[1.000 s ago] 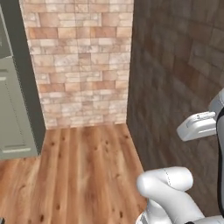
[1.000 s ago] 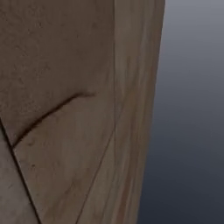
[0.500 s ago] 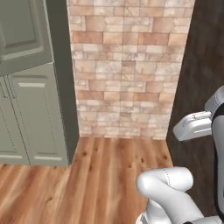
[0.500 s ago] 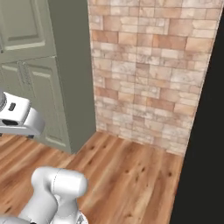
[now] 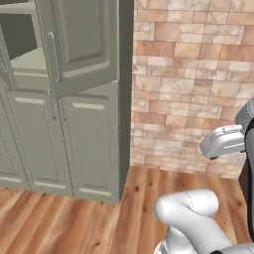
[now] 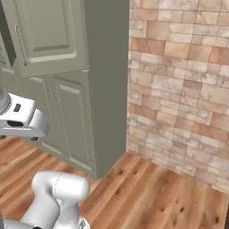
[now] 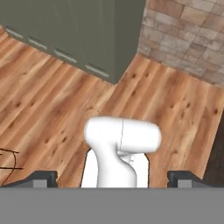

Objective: Close all open cabinet doors.

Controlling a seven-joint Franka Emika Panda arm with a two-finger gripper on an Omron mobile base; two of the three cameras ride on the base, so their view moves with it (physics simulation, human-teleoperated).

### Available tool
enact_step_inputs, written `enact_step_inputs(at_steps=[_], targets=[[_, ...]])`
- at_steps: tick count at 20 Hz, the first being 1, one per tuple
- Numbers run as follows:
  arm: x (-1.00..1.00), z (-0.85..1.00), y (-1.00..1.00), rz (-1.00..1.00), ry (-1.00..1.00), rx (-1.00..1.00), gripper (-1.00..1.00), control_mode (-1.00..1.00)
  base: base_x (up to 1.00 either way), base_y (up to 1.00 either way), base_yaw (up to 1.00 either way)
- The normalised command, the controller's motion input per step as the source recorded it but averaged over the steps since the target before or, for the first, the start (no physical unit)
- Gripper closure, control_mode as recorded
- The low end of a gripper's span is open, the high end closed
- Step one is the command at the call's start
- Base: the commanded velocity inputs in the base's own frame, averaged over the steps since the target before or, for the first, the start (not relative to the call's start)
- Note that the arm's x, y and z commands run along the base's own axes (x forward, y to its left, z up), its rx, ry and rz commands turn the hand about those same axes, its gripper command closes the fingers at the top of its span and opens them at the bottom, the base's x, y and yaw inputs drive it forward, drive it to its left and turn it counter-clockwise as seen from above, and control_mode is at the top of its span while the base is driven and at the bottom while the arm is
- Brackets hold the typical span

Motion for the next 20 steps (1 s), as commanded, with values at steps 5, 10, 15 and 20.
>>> enact_step_inputs(at_steps=[5, 10, 15, 20], targets=[[0.0, 0.0, 0.0, 0.0, 0.0, 0.0, -1.0, 1.0, 0.22, 1.0, 0.37], [0.0, 0.0, 0.0, 0.0, 0.0, 0.0, -1.0, 1.0, 0.05, 0.96, -0.01], [0.0, 0.0, 0.0, 0.0, 0.0, 0.0, -1.0, 1.0, 0.27, 0.98, -0.29], [0.0, 0.0, 0.0, 0.0, 0.0, 0.0, -1.0, 1.0, 0.38, 0.87, -0.37]])
